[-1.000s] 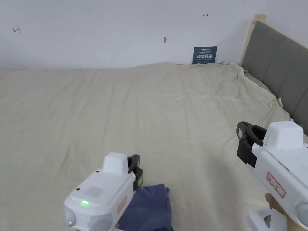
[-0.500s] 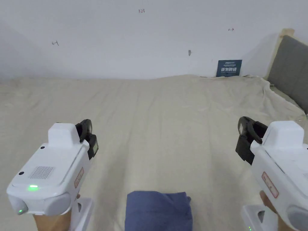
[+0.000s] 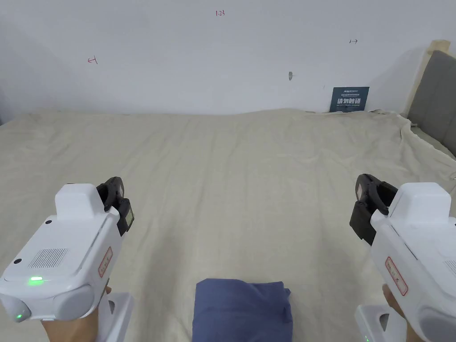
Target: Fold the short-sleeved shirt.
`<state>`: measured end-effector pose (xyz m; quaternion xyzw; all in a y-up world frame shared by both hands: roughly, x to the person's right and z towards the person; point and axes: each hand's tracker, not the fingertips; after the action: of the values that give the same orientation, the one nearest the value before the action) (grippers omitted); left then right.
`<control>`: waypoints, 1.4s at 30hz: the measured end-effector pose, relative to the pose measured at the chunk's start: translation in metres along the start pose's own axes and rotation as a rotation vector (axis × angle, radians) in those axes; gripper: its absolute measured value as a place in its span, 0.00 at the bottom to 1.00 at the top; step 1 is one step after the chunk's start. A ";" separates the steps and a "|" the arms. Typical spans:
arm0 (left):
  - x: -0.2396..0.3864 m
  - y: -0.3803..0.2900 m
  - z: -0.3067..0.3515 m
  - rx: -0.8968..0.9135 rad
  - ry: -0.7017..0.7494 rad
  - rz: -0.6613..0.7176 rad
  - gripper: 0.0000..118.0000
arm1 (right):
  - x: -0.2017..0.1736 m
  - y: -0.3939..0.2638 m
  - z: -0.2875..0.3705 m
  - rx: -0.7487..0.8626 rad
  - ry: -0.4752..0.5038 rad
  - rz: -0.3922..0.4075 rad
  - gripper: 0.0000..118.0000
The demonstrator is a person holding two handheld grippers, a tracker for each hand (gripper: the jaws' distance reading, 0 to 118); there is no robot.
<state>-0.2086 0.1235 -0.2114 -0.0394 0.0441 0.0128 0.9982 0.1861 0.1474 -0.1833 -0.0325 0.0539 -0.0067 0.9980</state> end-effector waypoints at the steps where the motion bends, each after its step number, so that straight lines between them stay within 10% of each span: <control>1: 0.000 -0.001 0.000 -0.004 -0.004 0.003 0.00 | -0.001 -0.002 -0.001 -0.004 0.002 0.000 0.00; 35: 0.004 -0.085 -0.037 -0.280 -0.129 0.071 0.00 | -0.088 -0.287 -0.078 -0.613 0.079 -0.141 0.00; 42: 0.005 -0.118 -0.050 -0.569 -0.263 0.274 0.22 | -0.080 -0.285 -0.077 -0.629 0.107 -0.160 0.00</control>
<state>-0.2050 0.0022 -0.2528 -0.3079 -0.0855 0.1634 0.9334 0.0952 -0.1407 -0.2325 -0.3429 0.1031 -0.0699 0.9311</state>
